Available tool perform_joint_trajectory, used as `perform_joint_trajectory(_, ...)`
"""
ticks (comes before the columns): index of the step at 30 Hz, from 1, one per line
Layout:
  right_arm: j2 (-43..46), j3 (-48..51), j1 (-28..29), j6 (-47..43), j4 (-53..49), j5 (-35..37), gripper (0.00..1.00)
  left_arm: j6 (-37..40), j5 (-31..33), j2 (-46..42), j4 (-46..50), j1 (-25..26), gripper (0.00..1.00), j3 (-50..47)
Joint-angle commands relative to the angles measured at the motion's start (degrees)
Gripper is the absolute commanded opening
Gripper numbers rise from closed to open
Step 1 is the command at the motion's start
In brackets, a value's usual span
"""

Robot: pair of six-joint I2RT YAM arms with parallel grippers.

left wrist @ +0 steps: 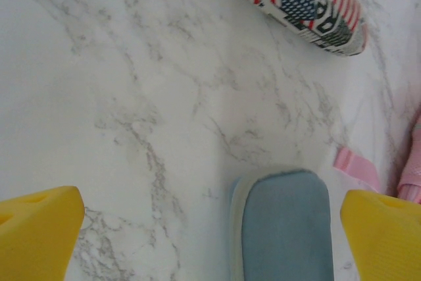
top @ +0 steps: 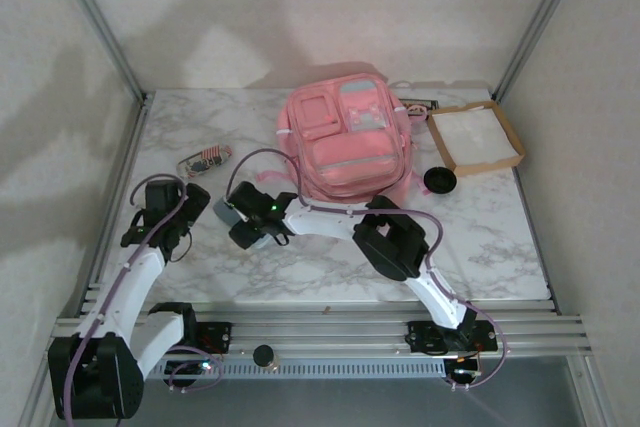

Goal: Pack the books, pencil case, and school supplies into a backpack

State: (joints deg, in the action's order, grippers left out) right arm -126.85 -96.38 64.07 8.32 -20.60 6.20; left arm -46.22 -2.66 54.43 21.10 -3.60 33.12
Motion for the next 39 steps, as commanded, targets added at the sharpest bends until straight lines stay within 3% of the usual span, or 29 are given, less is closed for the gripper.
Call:
perform_joint_trajectory(1,9.2,4.7,-1.8,2.4,0.9,-1.0,0.77,2.6,-1.8,0.4,0.5,0.5,0.99,4.4)
perform_joint_trajectory(7,25.4,16.1,-8.2,7.7,-1.6,-1.7,0.78,9.3,1.3,6.3,0.4,9.0,0.97,15.3)
perform_joint_trajectory(13,39.9,24.4,-20.7,12.7,-6.6,-3.0,0.78,20.2,4.4,15.5,-2.6,22.7,0.94,26.7)
perform_joint_trajectory(20,49.4,29.4,-39.6,14.3,-12.4,-4.4,0.78,47.6,3.7,28.7,-6.5,42.9,0.91,35.0)
perform_joint_trajectory(23,50.8,30.7,-46.1,14.3,-12.9,-5.0,0.78,55.9,7.7,35.3,-7.9,48.8,0.94,38.4)
perform_joint_trajectory(28,52.5,33.7,-55.7,15.0,-10.0,-9.7,0.78,63.0,3.1,48.3,-3.4,50.9,0.89,48.0)
perform_joint_trajectory(30,52.7,34.6,-58.3,15.1,-9.0,-11.7,0.78,63.1,4.5,52.9,-2.4,51.0,0.91,51.4)
perform_joint_trajectory(36,52.1,34.8,-59.9,14.5,-8.2,-12.2,0.78,66.3,5.7,61.3,0.2,50.9,0.9,58.4)
perform_joint_trajectory(39,51.9,34.9,-60.0,14.4,-7.8,-12.5,0.78,67.0,7.5,64.1,0.1,50.3,0.84,61.0)
